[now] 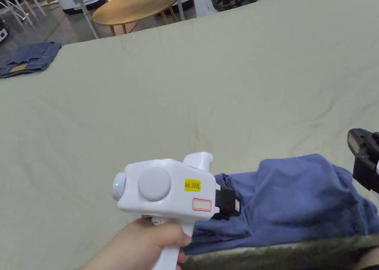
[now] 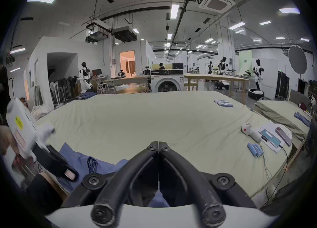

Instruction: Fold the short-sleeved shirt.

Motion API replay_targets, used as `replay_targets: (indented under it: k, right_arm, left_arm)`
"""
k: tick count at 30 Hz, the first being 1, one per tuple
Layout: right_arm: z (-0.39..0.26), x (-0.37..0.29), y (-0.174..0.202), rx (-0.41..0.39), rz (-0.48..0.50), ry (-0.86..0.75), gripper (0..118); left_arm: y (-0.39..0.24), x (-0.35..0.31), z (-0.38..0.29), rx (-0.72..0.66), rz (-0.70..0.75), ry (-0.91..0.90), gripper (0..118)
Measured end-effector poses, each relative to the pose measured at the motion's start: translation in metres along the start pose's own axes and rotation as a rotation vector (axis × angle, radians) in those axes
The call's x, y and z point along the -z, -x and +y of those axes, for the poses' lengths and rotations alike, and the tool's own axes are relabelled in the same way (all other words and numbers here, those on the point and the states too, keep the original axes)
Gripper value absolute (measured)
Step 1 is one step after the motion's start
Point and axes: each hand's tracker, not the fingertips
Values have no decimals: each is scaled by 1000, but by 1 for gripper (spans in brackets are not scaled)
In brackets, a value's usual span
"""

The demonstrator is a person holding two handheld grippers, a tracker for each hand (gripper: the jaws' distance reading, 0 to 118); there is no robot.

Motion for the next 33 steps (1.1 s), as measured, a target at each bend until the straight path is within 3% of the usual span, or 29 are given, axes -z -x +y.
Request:
replay_targets:
  k: [2,6,10,11,12,16,18,21,25,26,27,28,29,31,32,33]
  right_arm:
    - [2,1,6,-12,12,2,0]
    - [3,5,18,-62,18,14,0]
    - [6,12,34,-79,25,30,0]
    - [7,14,38,-82,29,33,0]
    - [8,16,43,-87,36,37,0]
    - [10,22,62,-130,52,48,0]
    - [11,23,69,-147,58,53,0]
    - [12,25,76,-162,56,62,0]
    - [12,25,81,-179,51,71,0]
    - [12,25,82,-182,49,72,0]
    - [13,24,82,-185,47,73,0]
    - [13,23,82,-186,44,73,0]
    - [13,23,81,-185,42,73,0]
    - [14,23,81,-179,38,75,0]
    - [13,23,80,-175,38,77,0]
    - [13,23,80,-173,38,80,0]
  left_arm:
    - [21,-36,-4,-4,-86,-57,1]
    - [112,-92,-23,-167,-167,-127,1]
    - [219,-110,-60,-503,-342,-214,8]
    - [236,-109,-69,-551,-351,-243,22]
    - [253,-105,-80,-583,-342,-278,54]
    - [272,-77,-89,-527,-414,-241,56]
    - [266,-54,-83,-466,-480,-161,64]
    - [260,-19,-71,-339,-571,-98,64]
    - [251,12,-48,-318,-627,-82,63]
    - [250,17,-43,-313,-637,-82,57]
    - [249,22,-38,-302,-646,-78,40]
    - [247,26,-32,-287,-643,-75,15]
    - [244,26,-31,-277,-628,-74,4]
    - [238,32,-24,-289,-465,-39,4]
    - [237,36,-24,-312,-441,-20,4]
    - [239,33,-25,-327,-513,-27,4]
